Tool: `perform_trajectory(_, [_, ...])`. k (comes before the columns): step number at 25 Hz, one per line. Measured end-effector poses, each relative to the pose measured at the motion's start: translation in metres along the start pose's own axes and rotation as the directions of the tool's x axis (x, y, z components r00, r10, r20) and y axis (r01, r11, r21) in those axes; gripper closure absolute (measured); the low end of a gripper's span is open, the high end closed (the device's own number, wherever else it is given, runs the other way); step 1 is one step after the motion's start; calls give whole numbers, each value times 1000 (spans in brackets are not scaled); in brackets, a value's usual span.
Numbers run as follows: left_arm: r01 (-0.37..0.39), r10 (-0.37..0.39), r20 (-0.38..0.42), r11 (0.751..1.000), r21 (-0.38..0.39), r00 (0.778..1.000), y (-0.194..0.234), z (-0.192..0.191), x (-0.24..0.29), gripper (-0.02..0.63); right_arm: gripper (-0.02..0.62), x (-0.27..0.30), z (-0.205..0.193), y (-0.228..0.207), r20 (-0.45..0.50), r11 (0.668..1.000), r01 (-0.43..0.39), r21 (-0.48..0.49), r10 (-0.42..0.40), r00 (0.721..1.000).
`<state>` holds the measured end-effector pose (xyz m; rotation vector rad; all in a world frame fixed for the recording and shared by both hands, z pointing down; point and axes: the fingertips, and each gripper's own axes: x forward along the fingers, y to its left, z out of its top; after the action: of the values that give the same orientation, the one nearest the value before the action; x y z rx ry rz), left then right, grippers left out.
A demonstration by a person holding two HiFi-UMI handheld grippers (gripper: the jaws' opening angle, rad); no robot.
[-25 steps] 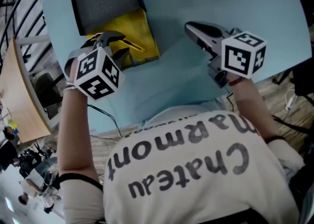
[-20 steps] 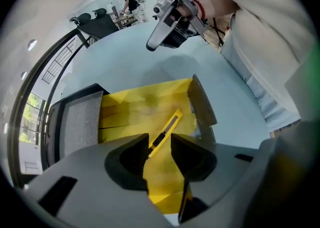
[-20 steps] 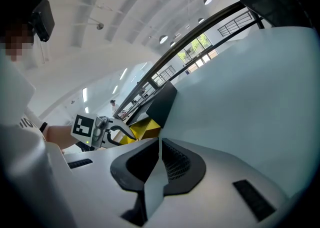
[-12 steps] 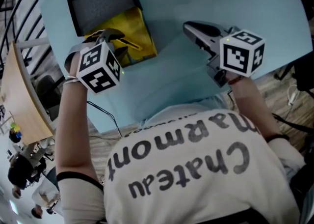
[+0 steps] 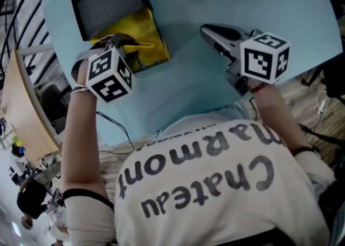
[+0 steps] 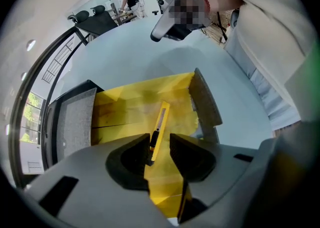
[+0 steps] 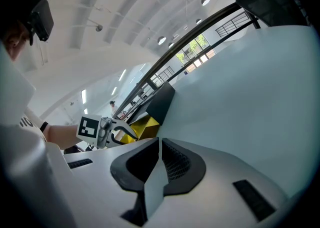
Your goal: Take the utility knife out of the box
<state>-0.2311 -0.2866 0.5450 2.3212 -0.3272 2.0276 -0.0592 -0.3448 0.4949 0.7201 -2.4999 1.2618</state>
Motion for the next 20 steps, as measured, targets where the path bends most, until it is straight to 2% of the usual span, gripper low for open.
perform_trajectory(13, [-6, 7, 14, 1000, -29, 1000, 2, -2, 2, 506, 551, 0, 2, 0, -2, 1000, 9, 1, -9, 1000])
perform_trajectory(14, [-12, 13, 19, 999, -38, 1000, 2, -1, 1, 532, 551, 0, 1, 1, -2, 1000, 8, 2, -8, 1000])
perform_trajectory(20, [-4, 13, 68, 992, -126, 998, 1, 4, -1, 535, 551, -3, 0, 4, -7, 1000, 3, -1, -3, 1000])
